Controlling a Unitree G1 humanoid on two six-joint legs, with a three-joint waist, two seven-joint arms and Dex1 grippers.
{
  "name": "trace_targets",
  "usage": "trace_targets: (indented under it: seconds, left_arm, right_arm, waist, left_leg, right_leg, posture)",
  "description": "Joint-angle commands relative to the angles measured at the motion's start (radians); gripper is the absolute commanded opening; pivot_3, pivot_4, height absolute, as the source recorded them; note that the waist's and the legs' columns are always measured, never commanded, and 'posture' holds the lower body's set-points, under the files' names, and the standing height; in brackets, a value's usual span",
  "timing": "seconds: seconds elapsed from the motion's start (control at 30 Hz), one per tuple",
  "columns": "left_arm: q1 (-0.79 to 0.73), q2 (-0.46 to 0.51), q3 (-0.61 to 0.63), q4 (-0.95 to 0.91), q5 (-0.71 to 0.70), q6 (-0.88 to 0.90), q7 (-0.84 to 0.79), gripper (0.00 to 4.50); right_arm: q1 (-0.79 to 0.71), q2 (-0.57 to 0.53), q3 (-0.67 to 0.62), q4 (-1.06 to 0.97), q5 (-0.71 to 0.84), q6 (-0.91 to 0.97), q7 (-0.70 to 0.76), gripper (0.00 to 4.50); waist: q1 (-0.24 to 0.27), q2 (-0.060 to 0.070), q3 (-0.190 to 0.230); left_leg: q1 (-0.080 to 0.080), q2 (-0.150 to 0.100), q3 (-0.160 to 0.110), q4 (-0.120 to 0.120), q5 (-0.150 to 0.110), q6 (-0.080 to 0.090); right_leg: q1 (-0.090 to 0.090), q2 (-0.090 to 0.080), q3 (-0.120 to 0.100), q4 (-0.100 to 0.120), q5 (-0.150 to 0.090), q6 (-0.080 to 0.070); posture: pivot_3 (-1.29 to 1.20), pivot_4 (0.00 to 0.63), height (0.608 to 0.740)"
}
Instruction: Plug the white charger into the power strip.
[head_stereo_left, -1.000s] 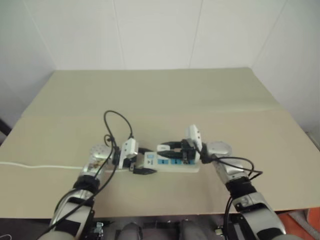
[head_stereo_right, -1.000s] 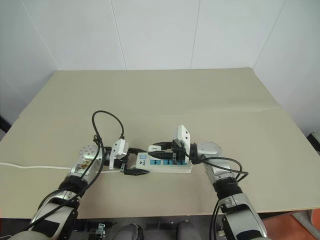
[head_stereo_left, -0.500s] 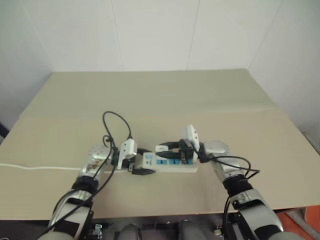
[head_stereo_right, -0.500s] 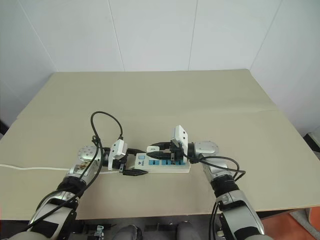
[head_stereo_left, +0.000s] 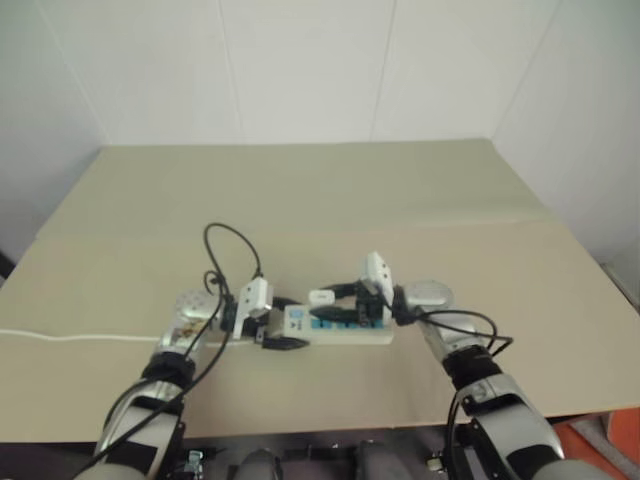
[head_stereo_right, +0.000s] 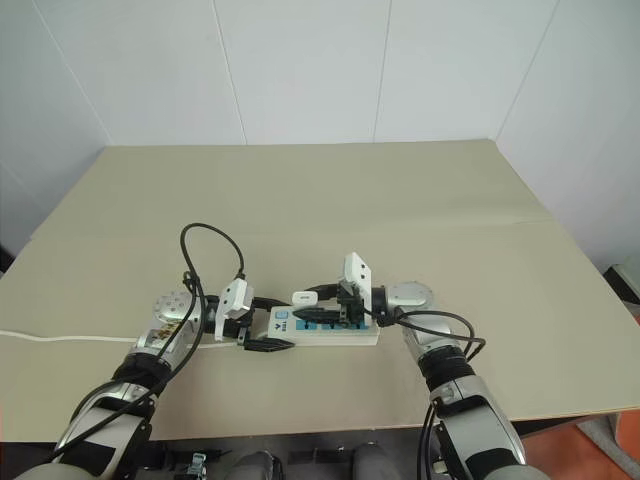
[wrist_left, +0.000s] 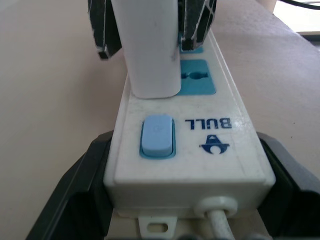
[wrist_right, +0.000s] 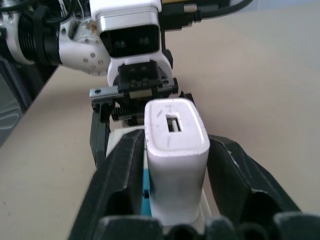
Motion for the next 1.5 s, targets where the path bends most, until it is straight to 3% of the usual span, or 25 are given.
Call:
trace_targets:
  seconds: [0.03, 0.1, 0.33, 0.4, 0.47, 0.57, 0.67, 0.8, 0.9, 1.07, 1.23, 1.5]
  left_arm:
    - [0.004, 0.004, -0.011, -0.019, 0.0, -0.005, -0.011, 3.32]
    - [0.003, 0.003, -0.01, -0.021, -0.002, -0.003, -0.011, 3.32]
    - [-0.004, 0.001, -0.01, -0.02, -0.004, 0.016, -0.011, 3.32]
    - [-0.026, 0.002, -0.005, -0.038, -0.024, 0.096, -0.021, 4.05]
    - [-0.035, -0.003, 0.009, -0.061, -0.045, 0.115, -0.024, 4.45]
    - [-0.027, -0.003, 0.04, -0.123, -0.084, 0.097, -0.018, 4.45]
    - [-0.019, 0.07, 0.095, -0.305, -0.248, 0.317, -0.105, 4.45]
    - [-0.009, 0.283, 0.104, -0.428, -0.399, 0.446, -0.144, 4.45]
    - [0.017, 0.434, 0.03, -0.37, -0.365, 0.32, -0.144, 4.45]
    - [0.042, 0.543, 0.018, -0.212, -0.327, 0.151, -0.144, 4.45]
    - [0.058, 0.559, 0.038, -0.189, -0.351, 0.126, -0.144, 4.45]
    - [0.068, 0.505, 0.059, -0.2, -0.337, 0.13, -0.144, 4.45]
  right_arm:
    - [0.05, -0.002, 0.023, 0.07, -0.054, -0.011, -0.014, 3.75]
    - [0.05, -0.003, 0.022, 0.071, -0.054, -0.012, -0.012, 4.39]
    - [0.046, -0.018, 0.015, 0.05, -0.042, -0.002, 0.005, 4.46]
    - [0.045, -0.03, 0.007, 0.033, -0.037, -0.001, 0.011, 4.5]
    - [0.045, -0.043, 0.001, 0.017, -0.032, 0.001, 0.016, 4.5]
    - [0.051, -0.072, -0.014, -0.035, -0.015, 0.021, 0.028, 4.5]
    - [0.072, -0.127, -0.044, -0.139, 0.018, 0.055, 0.039, 4.5]
    - [0.111, -0.238, -0.146, -0.297, 0.083, 0.096, 0.027, 4.5]
    - [0.138, -0.336, -0.228, -0.359, 0.129, 0.115, 0.036, 4.5]
    - [0.256, -0.582, -0.364, -0.455, 0.149, 0.084, 0.131, 4.5]
    - [0.381, -0.717, -0.454, -0.523, 0.169, 0.091, 0.181, 4.5]
    - [0.511, -0.781, -0.519, -0.569, 0.154, 0.069, 0.171, 4.5]
  waist:
    - [0.0, 0.0, 0.0]
    - [0.0, 0.0, 0.0]
    - [0.002, 0.0, 0.0]
    - [0.002, 0.0, 0.0]
    - [0.005, 0.0, 0.0]
    - [0.016, 0.0, 0.0]
    - [0.022, 0.0, 0.002]
    - [0.017, 0.002, 0.007]
    - [0.014, 0.007, 0.013]
    - [0.024, 0.01, 0.019]
    - [0.027, 0.009, 0.02]
    - [0.022, 0.009, 0.02]
  left_leg:
    - [0.0, 0.0, 0.0, 0.0, 0.0, 0.0]
    - [0.0, 0.0, 0.0, 0.0, 0.0, 0.0]
    - [0.0, 0.0, 0.0, 0.0, 0.0, 0.0]
    - [-0.001, 0.0, 0.0, 0.0, 0.0, 0.0]
    - [-0.001, 0.0, 0.0, 0.0, 0.0, 0.0]
    - [-0.003, 0.0, 0.0, 0.0, 0.0, 0.0]
    - [-0.007, 0.0, -0.001, 0.0, 0.0, 0.0]
    - [-0.013, 0.0, -0.002, 0.0, 0.0, 0.0]
    - [-0.012, 0.0, -0.001, -0.001, 0.0, 0.0]
    - [-0.013, 0.0, 0.0, -0.002, 0.0, 0.0]
    - [-0.021, 0.0, 0.0, 0.0, 0.0, 0.0]
    - [-0.021, 0.0, 0.001, 0.0, 0.0, 0.0]
  right_leg:
    - [0.0, 0.0, 0.0, 0.0, 0.0, 0.0]
    - [0.0, 0.0, 0.0, 0.0, 0.0, 0.0]
    - [0.0, 0.0, 0.0, 0.0, 0.0, 0.0]
    - [0.0, 0.0, 0.0, -0.001, 0.0, 0.0]
    - [0.0, 0.0, 0.0, -0.001, 0.0, 0.0]
    - [-0.001, 0.0, -0.001, -0.002, 0.0, 0.0]
    - [-0.003, -0.001, -0.001, -0.004, 0.0, 0.0]
    - [-0.009, -0.001, -0.002, -0.004, 0.0, 0.0]
    - [-0.01, -0.001, -0.001, -0.004, 0.0, 0.0]
    - [-0.012, -0.001, -0.001, -0.004, 0.0, 0.0]
    - [-0.019, -0.001, -0.001, -0.004, 0.0, 0.0]
    - [-0.019, -0.001, -0.001, -0.003, 0.0, 0.0]
  posture:
    - [0.0, 0.15, 0.74]
    - [0.0, 0.15, 0.74]
    - [0.0, 0.15, 0.74]
    - [0.0, 0.15, 0.74]
    - [0.0, 0.15, 0.74]
    - [0.0, 0.15, 0.74]
    - [0.0, 0.15, 0.74]
    - [0.0, 0.15, 0.74]
    - [0.0, 0.15, 0.74]
    - [0.0, 0.15, 0.74]
    - [0.0, 0.15, 0.74]
    - [0.0, 0.15, 0.74]
